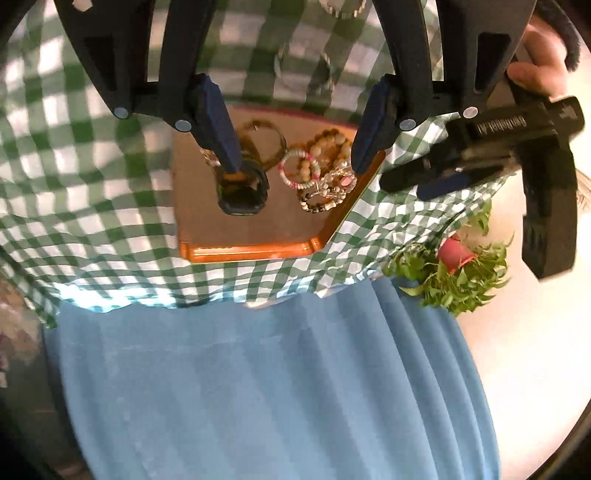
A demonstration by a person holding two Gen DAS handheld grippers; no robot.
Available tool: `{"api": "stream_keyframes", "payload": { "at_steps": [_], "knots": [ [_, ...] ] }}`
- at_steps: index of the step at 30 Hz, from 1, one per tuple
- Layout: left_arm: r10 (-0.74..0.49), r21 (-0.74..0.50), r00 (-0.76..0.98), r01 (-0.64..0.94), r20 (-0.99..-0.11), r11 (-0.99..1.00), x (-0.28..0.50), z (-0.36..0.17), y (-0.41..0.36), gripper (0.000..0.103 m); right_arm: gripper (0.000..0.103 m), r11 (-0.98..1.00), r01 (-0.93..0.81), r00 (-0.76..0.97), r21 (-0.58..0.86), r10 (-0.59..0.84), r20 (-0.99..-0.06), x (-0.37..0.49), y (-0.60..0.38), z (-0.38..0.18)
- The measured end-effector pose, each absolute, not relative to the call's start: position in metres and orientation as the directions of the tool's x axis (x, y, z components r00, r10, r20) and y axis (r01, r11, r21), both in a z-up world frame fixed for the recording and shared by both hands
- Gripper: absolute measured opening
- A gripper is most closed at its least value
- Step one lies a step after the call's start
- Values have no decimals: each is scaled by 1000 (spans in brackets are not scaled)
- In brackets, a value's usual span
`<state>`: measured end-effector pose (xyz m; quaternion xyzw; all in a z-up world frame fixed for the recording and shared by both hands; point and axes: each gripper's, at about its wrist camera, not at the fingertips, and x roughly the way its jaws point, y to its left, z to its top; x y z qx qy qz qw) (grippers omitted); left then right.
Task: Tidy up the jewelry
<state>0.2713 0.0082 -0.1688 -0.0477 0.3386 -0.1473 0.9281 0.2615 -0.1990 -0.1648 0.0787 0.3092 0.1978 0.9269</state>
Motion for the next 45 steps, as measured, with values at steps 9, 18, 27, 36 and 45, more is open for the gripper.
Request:
{"api": "stream_keyframes", "payload": {
  "at_steps": [9, 18, 27, 36, 45],
  "knots": [
    [-350, -154, 621, 348, -701, 925, 194, -206, -22, 57, 58, 915, -292, 704, 278, 402, -586, 197, -221, -181],
    [-403, -175, 530, 427, -746, 887, 169, -225, -40, 26, 7, 889, -384, 572, 248, 440, -692, 163, -195, -226],
    [-374, -155, 515, 418, -771, 895, 175, -236, -38, 26, 5, 891, -431, 526, 141, 375, -764, 173, -170, -247],
    [-354, -162, 507, 384, -786, 909, 190, -245, -20, 13, 5, 861, -464, 479, 209, 442, -758, 199, -143, -250],
    [-348, -159, 519, 373, -781, 914, 201, -246, -9, 5, 6, 838, -445, 503, 316, 526, -686, 219, -142, -239]
  ]
}}
